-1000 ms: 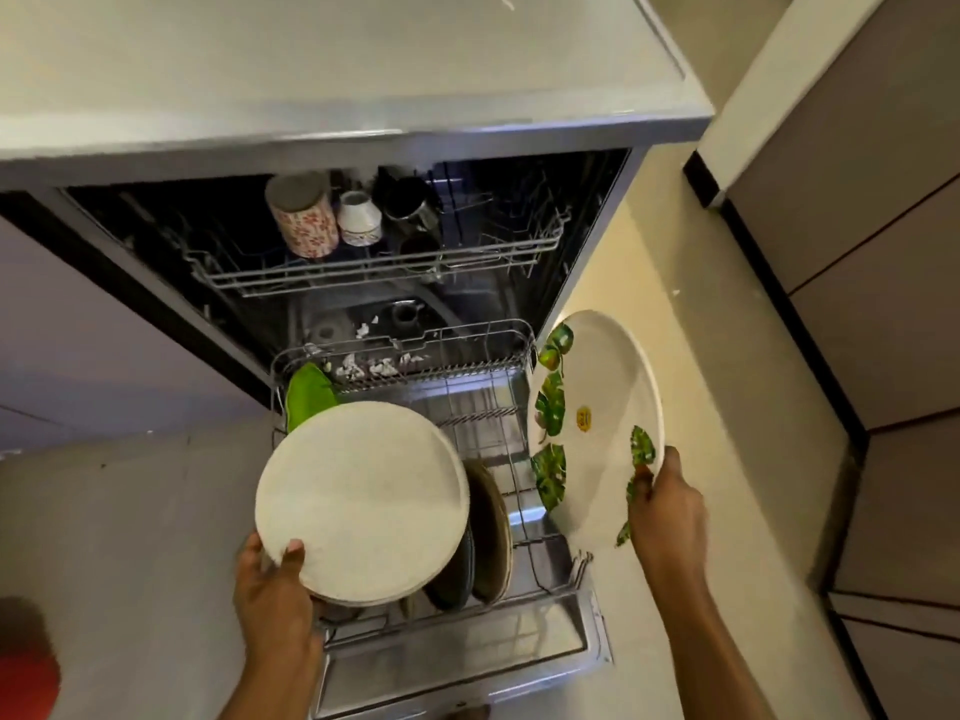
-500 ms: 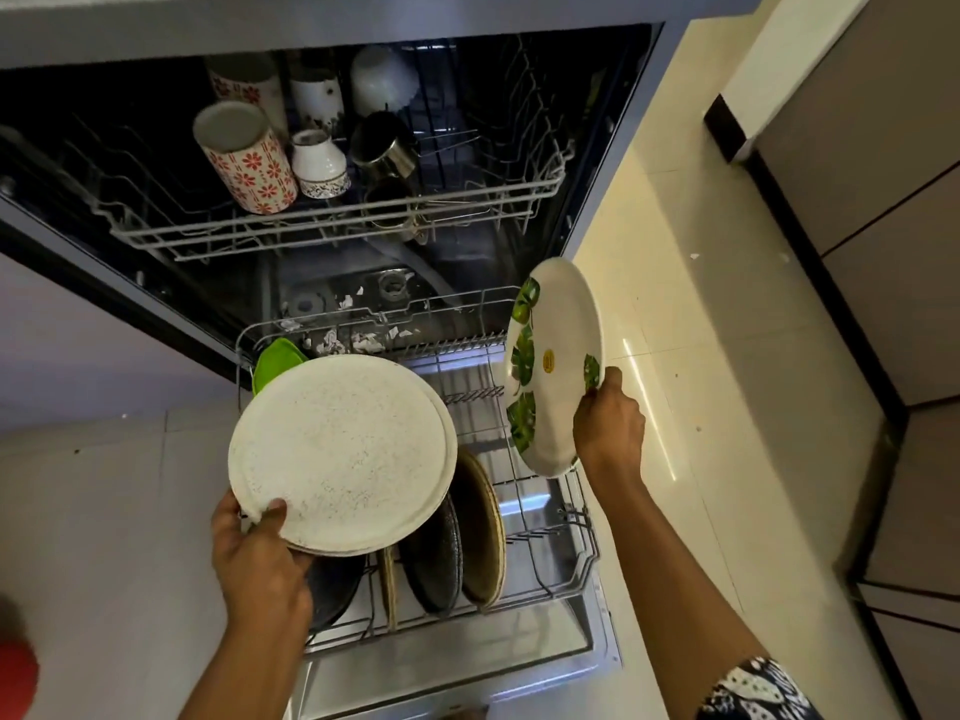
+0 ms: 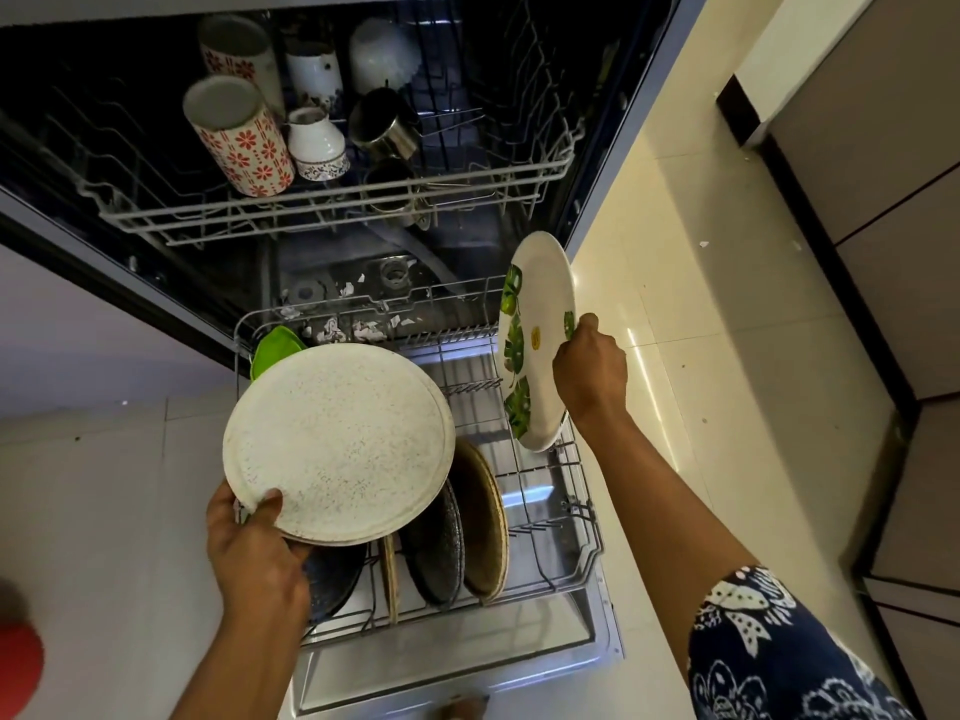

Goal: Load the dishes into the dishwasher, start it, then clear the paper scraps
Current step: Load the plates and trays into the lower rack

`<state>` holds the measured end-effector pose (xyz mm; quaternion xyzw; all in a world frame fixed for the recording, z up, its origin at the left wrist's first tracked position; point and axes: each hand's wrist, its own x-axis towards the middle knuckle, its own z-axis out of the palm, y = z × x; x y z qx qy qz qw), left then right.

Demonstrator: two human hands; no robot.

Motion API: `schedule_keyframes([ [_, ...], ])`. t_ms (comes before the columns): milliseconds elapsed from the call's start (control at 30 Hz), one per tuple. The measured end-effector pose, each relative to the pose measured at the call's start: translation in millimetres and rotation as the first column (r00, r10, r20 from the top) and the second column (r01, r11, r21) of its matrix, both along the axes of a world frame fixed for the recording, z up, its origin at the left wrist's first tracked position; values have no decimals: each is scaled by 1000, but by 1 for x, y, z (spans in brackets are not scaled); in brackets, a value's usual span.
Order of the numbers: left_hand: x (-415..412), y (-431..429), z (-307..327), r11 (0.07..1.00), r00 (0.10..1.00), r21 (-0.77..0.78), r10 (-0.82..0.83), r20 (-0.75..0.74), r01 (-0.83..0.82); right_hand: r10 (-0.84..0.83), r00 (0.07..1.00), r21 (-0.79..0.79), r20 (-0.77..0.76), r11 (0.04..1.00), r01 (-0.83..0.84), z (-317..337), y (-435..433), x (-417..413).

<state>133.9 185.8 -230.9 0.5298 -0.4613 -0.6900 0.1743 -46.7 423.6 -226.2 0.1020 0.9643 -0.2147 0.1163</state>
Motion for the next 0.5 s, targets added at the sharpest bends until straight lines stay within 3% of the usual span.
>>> schedule_keyframes([
  [200, 0, -6, -2, 1000, 1000, 1, -3, -18, 3, -30, 999, 2, 38, 1000, 30, 4, -2, -19],
  [500, 1, -14, -4, 1000, 1000, 1, 10, -17, -9, 87, 991, 5, 100, 996, -88, 17, -10, -52],
])
